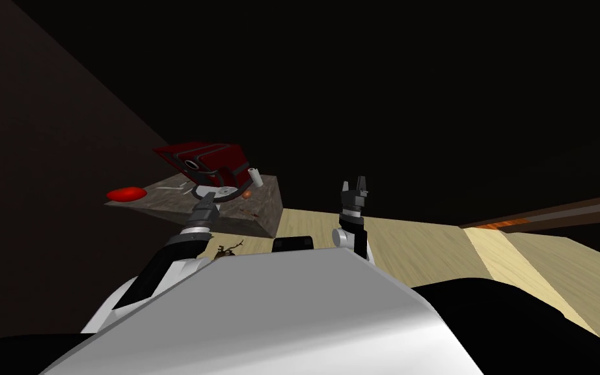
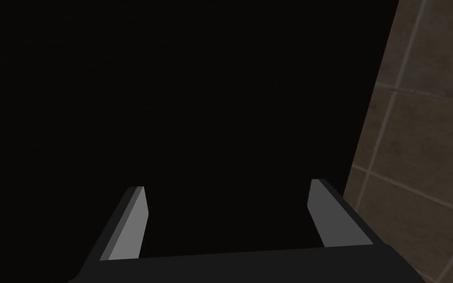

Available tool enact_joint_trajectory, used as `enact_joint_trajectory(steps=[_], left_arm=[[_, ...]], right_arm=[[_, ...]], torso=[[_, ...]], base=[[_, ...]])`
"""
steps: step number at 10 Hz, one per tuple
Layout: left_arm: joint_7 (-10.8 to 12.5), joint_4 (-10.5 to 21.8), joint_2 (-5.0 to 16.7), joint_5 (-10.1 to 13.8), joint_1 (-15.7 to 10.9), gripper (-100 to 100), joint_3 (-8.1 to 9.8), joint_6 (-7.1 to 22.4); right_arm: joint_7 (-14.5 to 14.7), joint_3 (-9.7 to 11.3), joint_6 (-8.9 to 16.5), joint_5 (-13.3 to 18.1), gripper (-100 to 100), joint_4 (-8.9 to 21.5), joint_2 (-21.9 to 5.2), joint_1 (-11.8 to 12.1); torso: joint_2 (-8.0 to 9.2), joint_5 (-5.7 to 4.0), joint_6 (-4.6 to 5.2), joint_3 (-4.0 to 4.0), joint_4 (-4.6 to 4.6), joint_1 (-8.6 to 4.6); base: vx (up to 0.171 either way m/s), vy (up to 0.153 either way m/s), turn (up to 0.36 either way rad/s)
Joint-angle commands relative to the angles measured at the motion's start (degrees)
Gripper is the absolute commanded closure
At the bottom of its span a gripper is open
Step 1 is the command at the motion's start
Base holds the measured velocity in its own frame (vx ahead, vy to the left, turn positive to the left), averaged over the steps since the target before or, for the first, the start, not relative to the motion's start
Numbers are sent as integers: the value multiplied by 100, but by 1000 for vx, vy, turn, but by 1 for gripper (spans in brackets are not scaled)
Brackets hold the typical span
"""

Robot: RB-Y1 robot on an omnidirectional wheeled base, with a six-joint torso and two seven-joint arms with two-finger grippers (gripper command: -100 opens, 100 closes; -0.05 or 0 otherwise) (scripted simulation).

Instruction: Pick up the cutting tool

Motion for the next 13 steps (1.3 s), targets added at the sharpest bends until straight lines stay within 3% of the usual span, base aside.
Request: enact_joint_trajectory(steps=[1, 5, 8, 13], left_arm=[[1, 12, 118, 153, 197, -100, 120, 286], [-14, 16, 201, 272, 354, -100, 196, 801], [-38, 26, 383, 523, 662, -100, 335, 1312], [-54, 34, 586, 789, 956, -100, 456, 2164]], right_arm=[[0, 0, 0, 0, 0, 0, 0, 0], [0, 0, 0, 0, 0, 0, 0, 0], [0, 0, 0, 0, 0, 0, 0, 0], [0, 0, 0, 0, 0, 0, 0, 0]], torso=[[0, 0, 0, 0, 0, 0], [-2, 0, 0, -1, 0, 1], [-2, 1, 0, -1, 0, 4], [-12, 0, 1, -7, -3, 3]], base=[[29, -28, -68], [25, -19, -31], [31, -18, -53], [50, -13, -47]])
